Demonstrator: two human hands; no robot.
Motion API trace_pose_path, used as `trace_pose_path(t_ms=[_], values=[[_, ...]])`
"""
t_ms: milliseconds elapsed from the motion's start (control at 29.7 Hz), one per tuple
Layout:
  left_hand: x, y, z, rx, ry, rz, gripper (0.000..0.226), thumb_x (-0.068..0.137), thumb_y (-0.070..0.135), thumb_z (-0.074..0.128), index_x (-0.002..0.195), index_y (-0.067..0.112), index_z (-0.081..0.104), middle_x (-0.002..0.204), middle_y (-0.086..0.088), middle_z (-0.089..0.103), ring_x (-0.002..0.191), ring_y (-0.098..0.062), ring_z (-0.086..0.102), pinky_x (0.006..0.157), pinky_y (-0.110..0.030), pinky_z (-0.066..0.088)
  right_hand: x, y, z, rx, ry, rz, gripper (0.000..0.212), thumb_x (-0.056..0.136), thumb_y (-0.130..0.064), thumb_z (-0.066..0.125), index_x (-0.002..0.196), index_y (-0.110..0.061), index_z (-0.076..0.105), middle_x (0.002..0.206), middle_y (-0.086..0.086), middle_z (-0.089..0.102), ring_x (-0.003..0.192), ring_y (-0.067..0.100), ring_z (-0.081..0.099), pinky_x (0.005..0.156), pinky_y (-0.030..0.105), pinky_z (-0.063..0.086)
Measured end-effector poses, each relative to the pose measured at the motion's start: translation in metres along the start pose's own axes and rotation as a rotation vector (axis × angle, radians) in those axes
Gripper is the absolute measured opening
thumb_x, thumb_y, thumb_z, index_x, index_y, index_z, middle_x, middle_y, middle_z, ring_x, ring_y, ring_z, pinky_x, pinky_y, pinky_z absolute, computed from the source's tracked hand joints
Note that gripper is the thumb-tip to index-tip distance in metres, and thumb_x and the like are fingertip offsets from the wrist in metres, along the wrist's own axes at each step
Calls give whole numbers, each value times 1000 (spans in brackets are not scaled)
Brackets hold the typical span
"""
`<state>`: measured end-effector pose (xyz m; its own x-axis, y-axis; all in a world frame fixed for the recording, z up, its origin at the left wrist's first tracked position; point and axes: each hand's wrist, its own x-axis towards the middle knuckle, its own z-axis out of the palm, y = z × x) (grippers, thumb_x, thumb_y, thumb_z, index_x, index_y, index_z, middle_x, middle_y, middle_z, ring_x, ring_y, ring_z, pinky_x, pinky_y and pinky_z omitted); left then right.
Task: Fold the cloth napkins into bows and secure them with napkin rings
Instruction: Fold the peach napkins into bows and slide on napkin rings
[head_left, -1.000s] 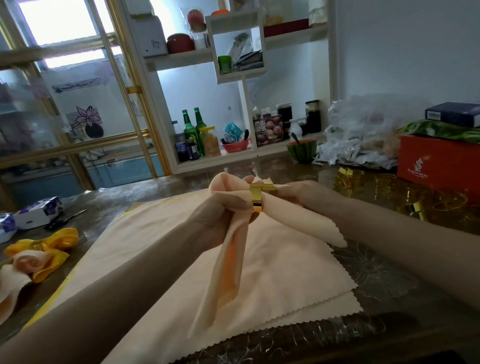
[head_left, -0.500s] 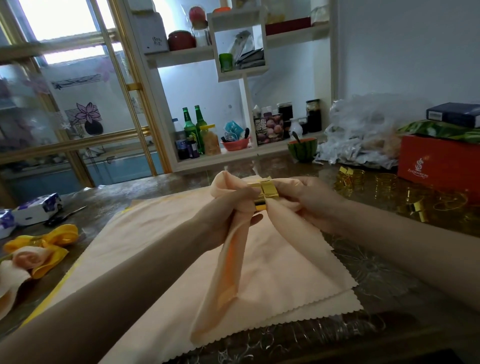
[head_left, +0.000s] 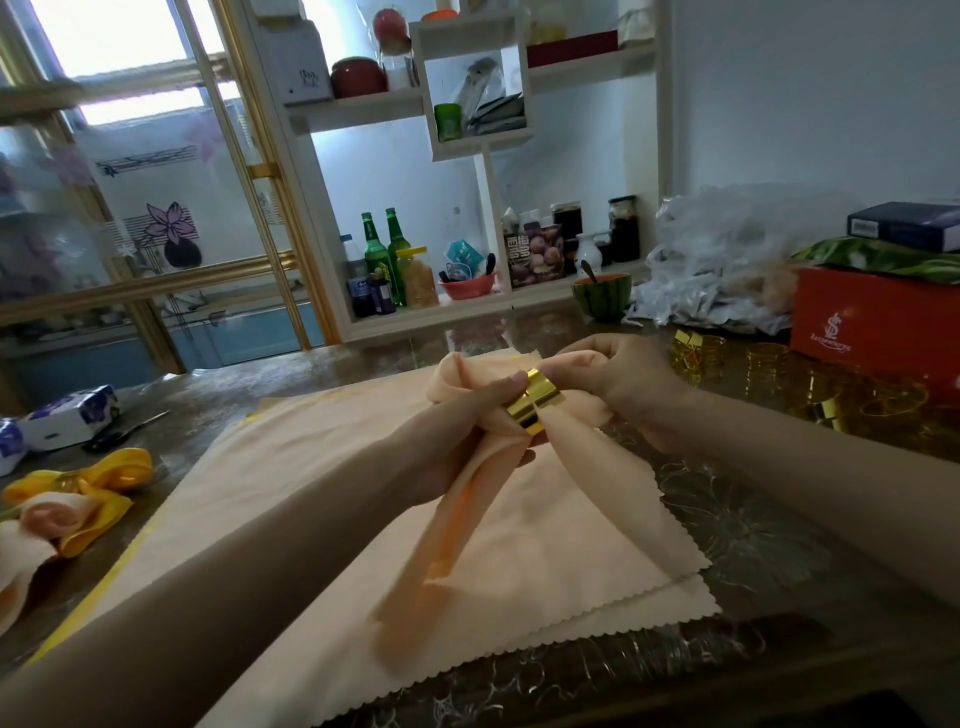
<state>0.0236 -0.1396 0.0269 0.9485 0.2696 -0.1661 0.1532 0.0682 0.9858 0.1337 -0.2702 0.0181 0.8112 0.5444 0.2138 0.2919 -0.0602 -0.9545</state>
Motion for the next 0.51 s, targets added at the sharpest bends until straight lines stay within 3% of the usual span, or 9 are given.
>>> trace_pose_path(t_ms=[135,236,303,404,506], values=[[0,0,-3,171,-70,-82,28,84,35,60,105,16,59,91,-4,74,84,-16,71,75,-27,55,2,-9,-14,-188,-109,42,54,66,-31,81,111,-11,58,101,5,62,92,22,61,63,28,51],[2,0,-4,225,-67,-116,29,85,35,60,105,14,59,91,-3,74,84,-15,71,73,-25,56,4,-14,-16,-403,-10,-83,55,66,-35,82,108,-15,54,93,-7,52,91,15,54,58,23,45],[2,3,-5,212,-56,-113,24,86,34,59,101,14,60,86,-2,74,80,-14,71,70,-24,56,5,-9,-15,-268,37,-42,51,70,-31,79,111,-15,52,96,-4,53,87,14,55,58,23,46],[4,4,-8,141,7,-66,27,84,33,62,103,13,60,93,-6,72,83,-16,69,72,-26,55,5,-2,-9,265,-31,287,48,78,-27,72,117,-7,53,105,10,60,91,22,60,73,30,53],[5,2,-9,134,70,-28,26,83,31,65,99,12,61,94,-8,70,83,-16,67,70,-25,54,2,6,2,285,-205,437,51,76,-33,73,118,-9,55,109,13,64,101,26,60,85,37,51]])
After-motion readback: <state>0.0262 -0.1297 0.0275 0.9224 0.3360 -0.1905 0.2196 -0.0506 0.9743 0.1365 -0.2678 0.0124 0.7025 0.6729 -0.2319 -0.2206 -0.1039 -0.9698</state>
